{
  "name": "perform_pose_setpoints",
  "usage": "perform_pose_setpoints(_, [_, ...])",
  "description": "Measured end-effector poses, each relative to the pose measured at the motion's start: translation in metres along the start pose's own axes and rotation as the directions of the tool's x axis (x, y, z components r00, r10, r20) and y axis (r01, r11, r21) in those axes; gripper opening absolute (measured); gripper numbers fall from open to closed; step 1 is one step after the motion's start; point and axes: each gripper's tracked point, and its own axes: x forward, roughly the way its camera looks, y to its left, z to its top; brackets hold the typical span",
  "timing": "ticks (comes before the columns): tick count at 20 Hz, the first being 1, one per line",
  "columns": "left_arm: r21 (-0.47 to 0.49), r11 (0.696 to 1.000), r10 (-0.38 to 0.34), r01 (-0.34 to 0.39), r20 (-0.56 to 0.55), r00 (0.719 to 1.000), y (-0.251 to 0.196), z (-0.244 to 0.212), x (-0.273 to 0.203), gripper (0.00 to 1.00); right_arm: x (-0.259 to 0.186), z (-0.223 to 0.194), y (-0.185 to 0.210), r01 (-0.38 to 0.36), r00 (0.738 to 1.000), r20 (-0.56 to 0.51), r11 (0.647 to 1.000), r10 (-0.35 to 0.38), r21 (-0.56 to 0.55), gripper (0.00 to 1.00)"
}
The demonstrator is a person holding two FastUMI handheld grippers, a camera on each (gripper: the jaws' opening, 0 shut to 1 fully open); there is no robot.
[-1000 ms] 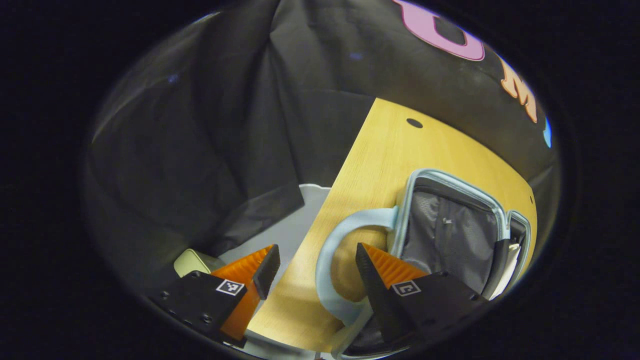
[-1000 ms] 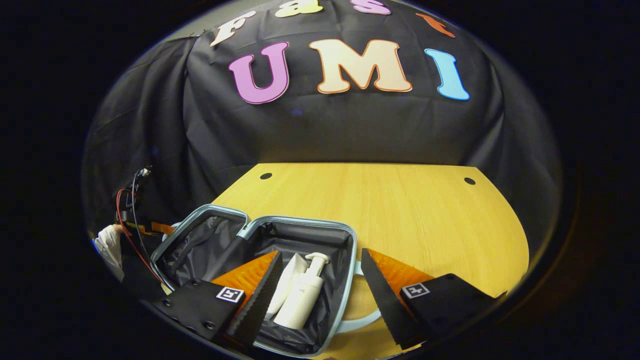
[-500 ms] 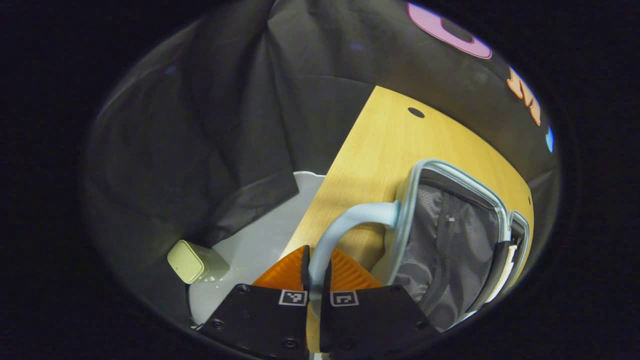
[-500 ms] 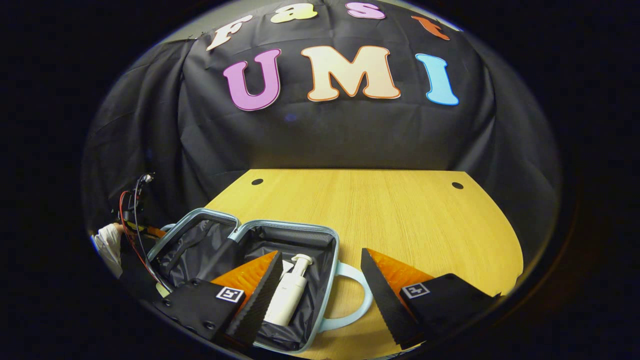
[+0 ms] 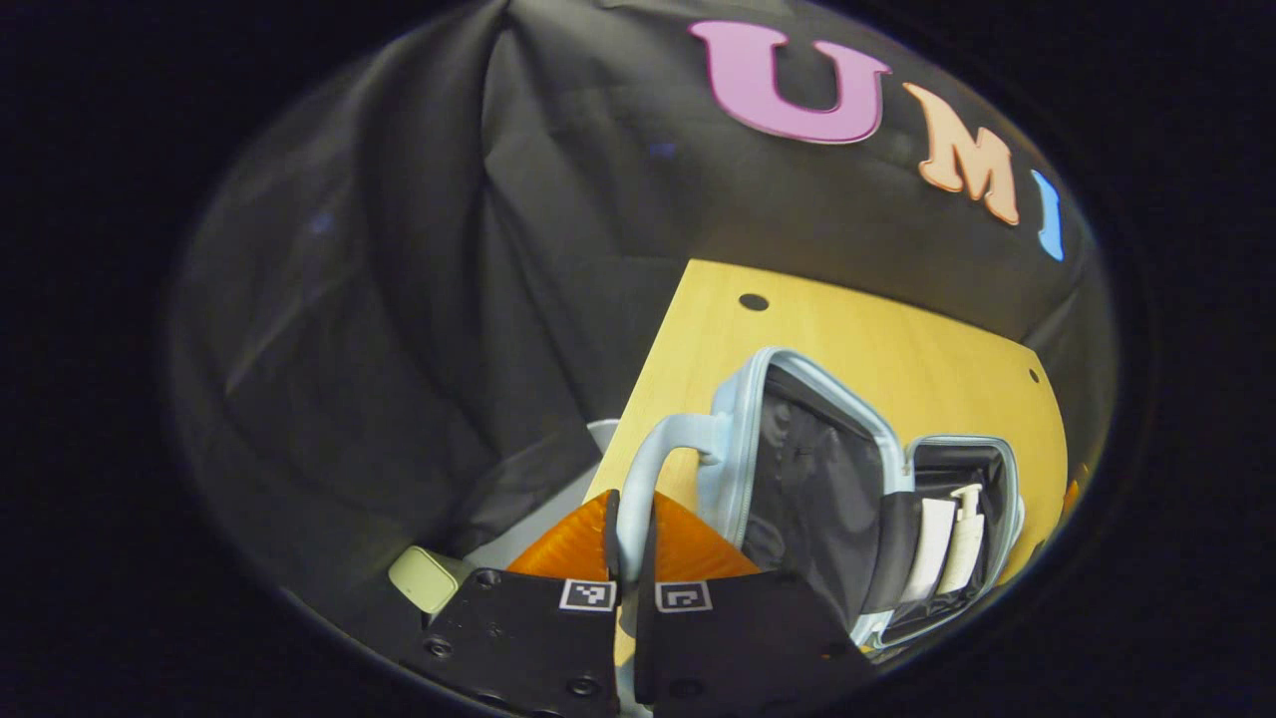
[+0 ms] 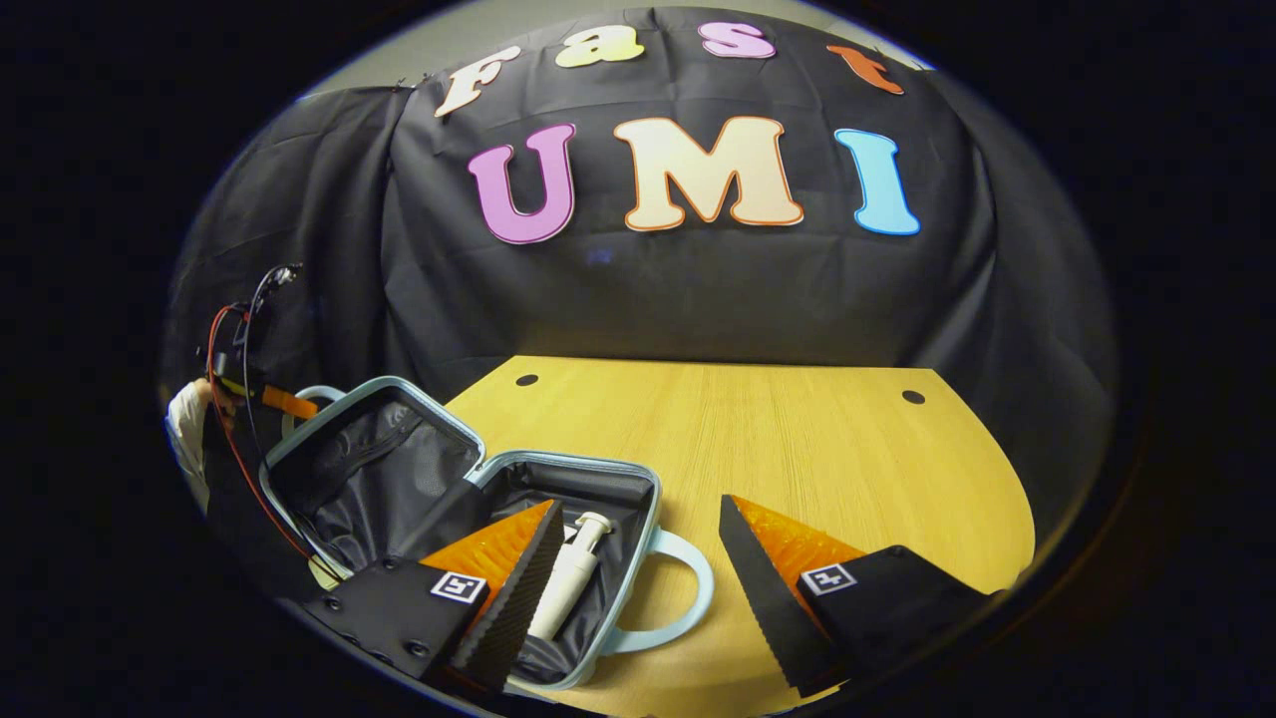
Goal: First open the suitcase, pack the skin care products into it, and then close the suitcase.
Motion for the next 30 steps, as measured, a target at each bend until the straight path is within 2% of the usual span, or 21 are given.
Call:
perform_pose_setpoints(1, [0.025,1.000,-0.003,0.002,0.022,1.000,-0.011,0.010,-0.014,0.00,-0.005,0.003,-0.005,-0.003,1.000,0.012,1.000,0.003,-0.001,0.98])
perform_pose_setpoints(2, [0.040,0.999,-0.003,0.002,0.031,1.000,-0.019,0.018,-0.026,0.00,-0.010,0.004,-0.010,-0.006,1.000,0.022,1.000,0.006,-0.001,0.94])
perform_pose_setpoints(3, [0.052,0.999,-0.014,0.012,0.048,0.999,-0.032,0.023,-0.037,0.00,-0.014,0.006,-0.016,-0.006,1.000,0.029,1.000,0.006,0.000,0.98])
perform_pose_setpoints(8, [0.091,0.994,-0.073,0.063,0.108,0.992,-0.092,0.046,-0.079,0.00,-0.039,0.009,-0.044,-0.011,0.998,0.067,0.999,0.009,0.036,0.98])
perform_pose_setpoints(12, [0.111,0.985,-0.144,0.128,0.151,0.978,-0.143,0.062,-0.105,0.00,-0.056,0.006,-0.067,-0.010,0.997,0.077,0.999,0.007,0.042,0.98])
perform_pose_setpoints(15, [0.132,0.970,-0.225,0.204,0.174,0.959,-0.191,0.068,-0.119,0.00,-0.066,0.007,-0.081,-0.009,0.996,0.088,0.998,0.004,0.057,0.98])
perform_pose_setpoints(21, [0.154,0.904,-0.422,0.400,0.162,0.892,-0.299,0.064,-0.135,0.00,-0.087,0.014,-0.111,0.012,0.993,0.113,0.998,-0.020,0.066,0.98])
perform_pose_setpoints(27, [0.154,0.828,-0.555,0.538,0.093,0.827,-0.379,0.037,-0.133,0.00,-0.104,0.013,-0.144,0.059,0.991,0.119,0.995,-0.068,0.079,0.98])
perform_pose_setpoints(30, [0.166,0.801,-0.587,0.575,0.033,0.809,-0.415,0.014,-0.124,0.00,-0.114,0.011,-0.161,0.087,0.988,0.120,0.993,-0.097,0.084,0.98])
